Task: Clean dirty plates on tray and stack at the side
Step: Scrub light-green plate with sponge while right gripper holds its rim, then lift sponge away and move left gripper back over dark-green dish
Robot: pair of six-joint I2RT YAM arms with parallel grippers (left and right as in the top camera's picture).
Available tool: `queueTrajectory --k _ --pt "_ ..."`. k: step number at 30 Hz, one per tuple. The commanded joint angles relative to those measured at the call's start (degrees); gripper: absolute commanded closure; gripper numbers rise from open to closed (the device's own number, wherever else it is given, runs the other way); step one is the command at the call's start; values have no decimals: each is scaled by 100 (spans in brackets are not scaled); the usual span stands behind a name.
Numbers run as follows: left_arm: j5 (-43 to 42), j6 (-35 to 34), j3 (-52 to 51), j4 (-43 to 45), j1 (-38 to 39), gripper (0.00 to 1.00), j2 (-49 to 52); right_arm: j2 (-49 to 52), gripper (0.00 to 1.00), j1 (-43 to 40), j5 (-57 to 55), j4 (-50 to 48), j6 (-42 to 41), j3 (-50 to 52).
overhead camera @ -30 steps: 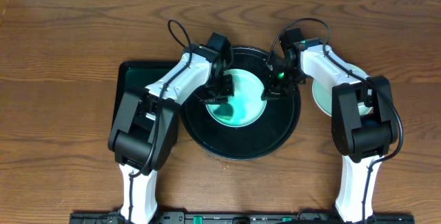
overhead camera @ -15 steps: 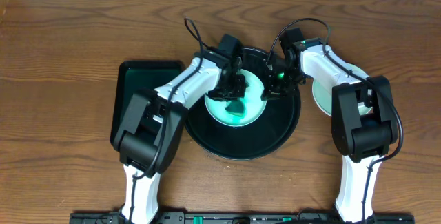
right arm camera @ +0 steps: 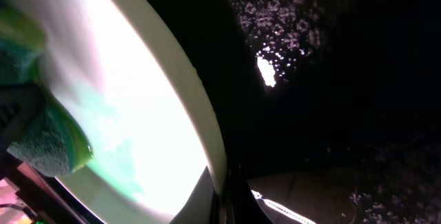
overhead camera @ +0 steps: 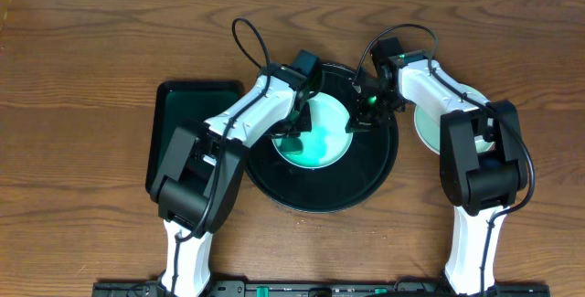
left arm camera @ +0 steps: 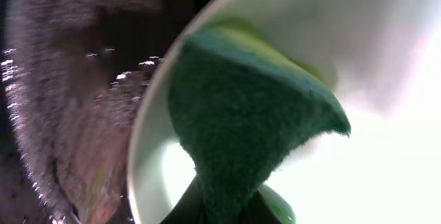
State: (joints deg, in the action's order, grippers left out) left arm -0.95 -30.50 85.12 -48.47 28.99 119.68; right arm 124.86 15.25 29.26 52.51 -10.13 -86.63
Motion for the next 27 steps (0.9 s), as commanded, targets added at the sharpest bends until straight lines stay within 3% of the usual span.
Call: queueTrajectory --k 1,4,11,14,19,27 --pt "-1681 822 -151 -243 63 93 74 181 99 59 -26 37 125 175" --pt "-2376 1040 -153 -39 164 93 74 181 99 61 -24 37 122 175" --pt "-2363 1032 -153 1001 219 93 76 181 99 59 -4 39 122 175" --pt "-1661 1027 -153 1353 195 93 76 181 99 59 -4 46 122 175" --pt "531 772 -151 1309 181 93 76 181 99 59 -9 61 122 175" --pt "1134 236 50 546 -197 93 -245 181 99 61 -28 63 120 175"
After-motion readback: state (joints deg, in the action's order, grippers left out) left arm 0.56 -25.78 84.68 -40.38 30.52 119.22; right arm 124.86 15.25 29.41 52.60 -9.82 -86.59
